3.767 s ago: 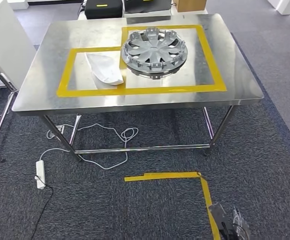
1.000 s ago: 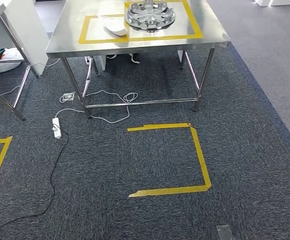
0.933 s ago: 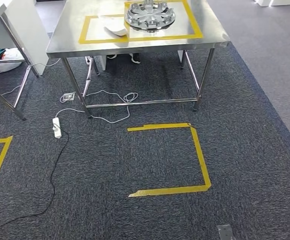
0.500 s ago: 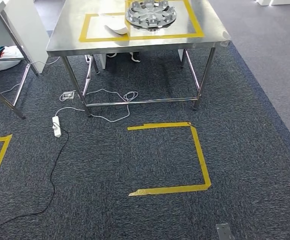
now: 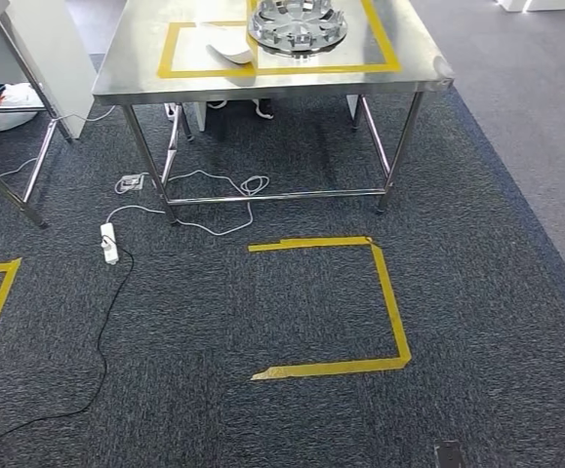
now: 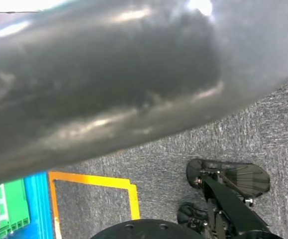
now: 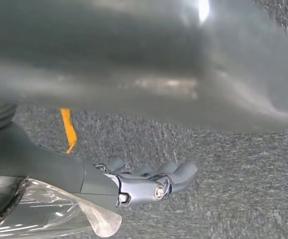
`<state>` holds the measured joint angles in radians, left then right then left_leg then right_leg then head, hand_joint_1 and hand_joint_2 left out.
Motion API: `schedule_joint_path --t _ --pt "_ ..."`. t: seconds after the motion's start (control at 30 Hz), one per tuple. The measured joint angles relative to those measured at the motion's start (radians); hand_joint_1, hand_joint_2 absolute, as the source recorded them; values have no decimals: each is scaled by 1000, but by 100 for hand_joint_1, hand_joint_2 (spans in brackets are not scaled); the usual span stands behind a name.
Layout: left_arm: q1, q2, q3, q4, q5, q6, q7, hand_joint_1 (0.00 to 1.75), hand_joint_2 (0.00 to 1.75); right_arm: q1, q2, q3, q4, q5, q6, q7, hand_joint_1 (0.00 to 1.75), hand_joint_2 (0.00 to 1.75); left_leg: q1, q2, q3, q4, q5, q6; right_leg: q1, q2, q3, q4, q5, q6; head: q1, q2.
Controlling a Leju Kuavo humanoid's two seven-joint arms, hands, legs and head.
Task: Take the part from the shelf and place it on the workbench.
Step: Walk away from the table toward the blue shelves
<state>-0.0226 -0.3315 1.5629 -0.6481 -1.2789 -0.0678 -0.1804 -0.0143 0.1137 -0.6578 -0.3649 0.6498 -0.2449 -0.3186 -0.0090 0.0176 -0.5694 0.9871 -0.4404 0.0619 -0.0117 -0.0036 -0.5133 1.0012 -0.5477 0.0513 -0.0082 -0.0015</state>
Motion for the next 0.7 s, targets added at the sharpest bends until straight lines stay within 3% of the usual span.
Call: schedule_joint_path --t 0.1,0.13,0.17,0.2,0.27,0.33,0.37,0.43,0.47,0.5,0.57,0.63,0.67,0.7 --pt "0 -2 0 0 -2 1 0 0 0 0 1 -14 2 1 0 -1 0 0 3 13 -5 -7 6 5 -2 2 -83 175 -95 9 3 0" --pt "0 -2 0 0 -2 1 0 0 0 1 1 -16 4 1 0 -1 0 0 3 19 -8 -5 7 4 -4 2 -106 224 -110 13 3 0" --pt "0 -2 0 0 -2 1 0 0 0 2 1 -19 5 2 0 -1 0 0 4 25 -10 -3 7 3 -7 1 -113 240 -106 16 3 0" --pt "-1 -3 0 0 -2 2 0 0 0 3 1 -21 6 3 0 -1 0 0 5 31 -12 0 7 0 -9 -2 -101 216 -83 19 3 0" --pt "0 -3 0 0 -2 1 0 0 0 1 1 -26 6 3 0 -1 0 0 8 46 -15 11 3 -11 -14 -28 -36 88 -20 27 3 0" --pt "0 -2 0 0 -3 2 0 0 0 -3 4 -27 6 3 0 -2 0 0 7 59 -17 26 -4 -26 -14 -53 9 -5 10 17 2 0" --pt "-1 -1 0 0 -4 2 0 0 0 -4 5 -28 7 4 0 -3 0 0 4 65 -16 30 -7 -33 -12 -57 12 -15 9 8 0 0" --pt "-2 0 0 0 -4 2 0 0 0 -3 6 -31 7 4 0 -3 0 0 6 74 -13 32 -8 -43 -11 -39 8 -12 13 -11 -2 0" --pt "-2 0 0 0 -4 2 0 0 0 -2 6 -33 8 4 0 -3 0 0 9 64 -14 39 -18 -49 -12 -31 7 -12 16 -18 -2 0" --pt "-1 0 0 0 -4 2 0 0 0 -1 6 -34 8 4 0 -3 0 0 12 47 -21 60 -39 -55 -13 -23 7 -12 20 -26 -2 0" --pt "2 1 0 0 -4 2 0 0 0 -4 6 -36 8 4 -1 -3 0 0 15 7 -55 160 -115 -64 -13 -4 4 -11 29 -36 -3 0" --pt "4 2 1 0 -4 2 0 0 0 -4 6 -37 8 5 0 -3 0 0 15 -5 -97 282 -174 -64 -10 19 -2 -10 34 -39 -3 0" --pt "4 2 1 0 -4 2 0 0 0 -2 6 -38 8 5 0 -3 0 0 15 -7 -103 310 -177 -61 -8 31 -4 -10 35 -39 -3 0" --pt "4 2 1 0 -4 2 0 0 0 -1 6 -38 8 5 0 -3 0 0 14 -9 -94 299 -160 -56 -7 45 -4 -10 36 -39 -2 0"
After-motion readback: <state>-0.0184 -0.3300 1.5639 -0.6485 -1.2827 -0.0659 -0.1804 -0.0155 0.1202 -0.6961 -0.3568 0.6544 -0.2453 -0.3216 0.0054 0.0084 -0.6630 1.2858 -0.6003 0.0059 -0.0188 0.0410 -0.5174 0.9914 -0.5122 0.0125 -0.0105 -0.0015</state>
